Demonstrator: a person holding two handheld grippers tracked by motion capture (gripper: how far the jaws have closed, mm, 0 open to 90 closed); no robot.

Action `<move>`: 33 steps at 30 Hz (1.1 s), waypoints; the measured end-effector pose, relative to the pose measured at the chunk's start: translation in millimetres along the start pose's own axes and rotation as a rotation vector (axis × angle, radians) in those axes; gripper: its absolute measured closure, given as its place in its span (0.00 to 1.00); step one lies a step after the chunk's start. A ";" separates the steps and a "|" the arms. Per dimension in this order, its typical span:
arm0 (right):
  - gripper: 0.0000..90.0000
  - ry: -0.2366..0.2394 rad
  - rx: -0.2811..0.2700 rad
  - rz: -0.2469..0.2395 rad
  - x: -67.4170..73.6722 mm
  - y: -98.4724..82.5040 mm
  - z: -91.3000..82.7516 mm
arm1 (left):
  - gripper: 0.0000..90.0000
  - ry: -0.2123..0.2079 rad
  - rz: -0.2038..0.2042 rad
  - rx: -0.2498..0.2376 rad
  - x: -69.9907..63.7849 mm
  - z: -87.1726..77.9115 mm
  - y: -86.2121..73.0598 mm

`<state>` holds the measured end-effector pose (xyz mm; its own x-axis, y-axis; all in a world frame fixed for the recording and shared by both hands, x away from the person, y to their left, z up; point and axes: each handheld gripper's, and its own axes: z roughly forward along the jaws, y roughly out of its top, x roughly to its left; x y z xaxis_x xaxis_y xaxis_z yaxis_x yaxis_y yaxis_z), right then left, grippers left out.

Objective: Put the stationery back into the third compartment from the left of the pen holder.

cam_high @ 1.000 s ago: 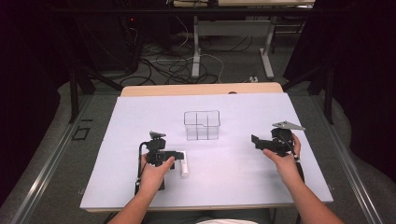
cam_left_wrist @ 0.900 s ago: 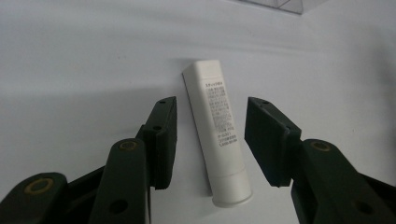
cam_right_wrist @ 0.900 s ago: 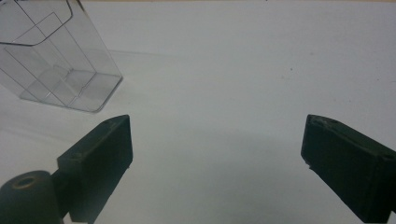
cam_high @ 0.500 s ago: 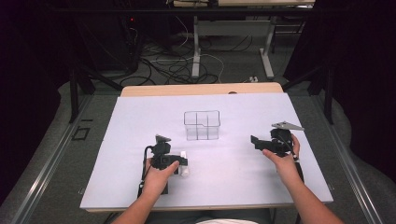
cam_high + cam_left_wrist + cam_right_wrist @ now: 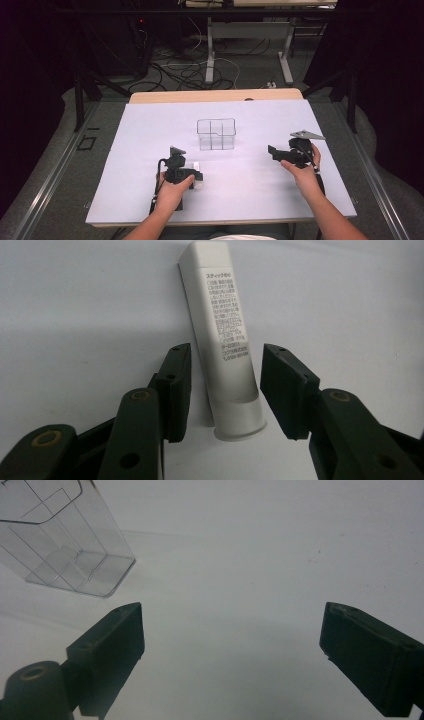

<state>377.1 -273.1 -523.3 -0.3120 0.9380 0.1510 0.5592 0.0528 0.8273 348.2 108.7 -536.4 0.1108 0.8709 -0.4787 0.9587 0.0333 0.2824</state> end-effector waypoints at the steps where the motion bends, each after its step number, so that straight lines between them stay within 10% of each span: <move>1: 0.12 0.000 -0.001 -0.001 0.0 0.0 0.0 | 0.63 0.008 -0.005 0.002 0.3 -0.4 0.2; 33: 0.15 0.015 0.011 0.000 0.6 -1.7 2.9 | 0.71 -0.057 -0.072 0.031 8.7 1.8 3.5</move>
<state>378.2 -271.6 -526.2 -0.3230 0.9329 0.1593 0.5676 0.0563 0.8214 353.0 115.5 -541.1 0.0554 0.8377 -0.5432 0.9723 0.0785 0.2203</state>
